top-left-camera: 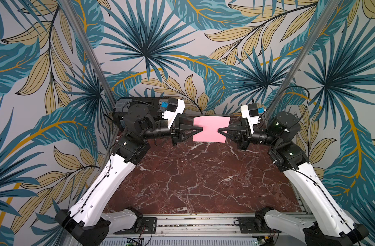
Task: Fold the square paper along the opposite sides
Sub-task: Pick up the paper from the center of the board.
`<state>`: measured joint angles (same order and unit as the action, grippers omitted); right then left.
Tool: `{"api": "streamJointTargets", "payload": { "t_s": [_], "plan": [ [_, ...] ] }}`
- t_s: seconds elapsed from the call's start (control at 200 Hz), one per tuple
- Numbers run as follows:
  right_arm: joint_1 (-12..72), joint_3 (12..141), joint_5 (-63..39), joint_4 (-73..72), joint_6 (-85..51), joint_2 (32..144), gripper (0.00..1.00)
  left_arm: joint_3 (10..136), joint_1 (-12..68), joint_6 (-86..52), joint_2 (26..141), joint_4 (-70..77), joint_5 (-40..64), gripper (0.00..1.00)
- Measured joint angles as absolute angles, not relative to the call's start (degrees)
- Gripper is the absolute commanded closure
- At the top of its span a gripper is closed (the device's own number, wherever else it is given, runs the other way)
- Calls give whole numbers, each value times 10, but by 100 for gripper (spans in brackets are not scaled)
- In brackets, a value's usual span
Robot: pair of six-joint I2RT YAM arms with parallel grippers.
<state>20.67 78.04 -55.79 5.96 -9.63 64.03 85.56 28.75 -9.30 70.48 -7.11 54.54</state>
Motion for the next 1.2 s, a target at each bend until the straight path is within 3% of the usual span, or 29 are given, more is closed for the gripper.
{"api": "streamJointTargets", "payload": {
  "t_s": [0.451, 0.626, 0.776, 0.796, 0.856, 0.906, 0.997, 1.197],
  "plan": [
    [207, 780, -558, 63, -92, 640, 100, 849, 287, -93, 700, -68, 512, 85],
    [208, 780, -558, 63, -92, 640, 100, 849, 287, -89, 697, -69, 510, 100],
    [209, 781, -558, 63, -92, 640, 100, 849, 287, -88, 696, -69, 510, 100],
    [209, 781, -558, 63, -92, 640, 92, 849, 287, -88, 696, -69, 510, 100],
    [209, 781, -558, 64, -93, 640, 57, 849, 287, -88, 696, -68, 512, 100],
    [209, 781, -558, 64, -92, 641, 45, 848, 287, -88, 696, -67, 512, 100],
    [209, 786, -553, 74, -79, 642, 37, 848, 287, -88, 696, -66, 514, 100],
    [153, 822, -531, 104, -55, 649, 33, 845, 287, -94, 688, -51, 519, 100]
  ]
}}
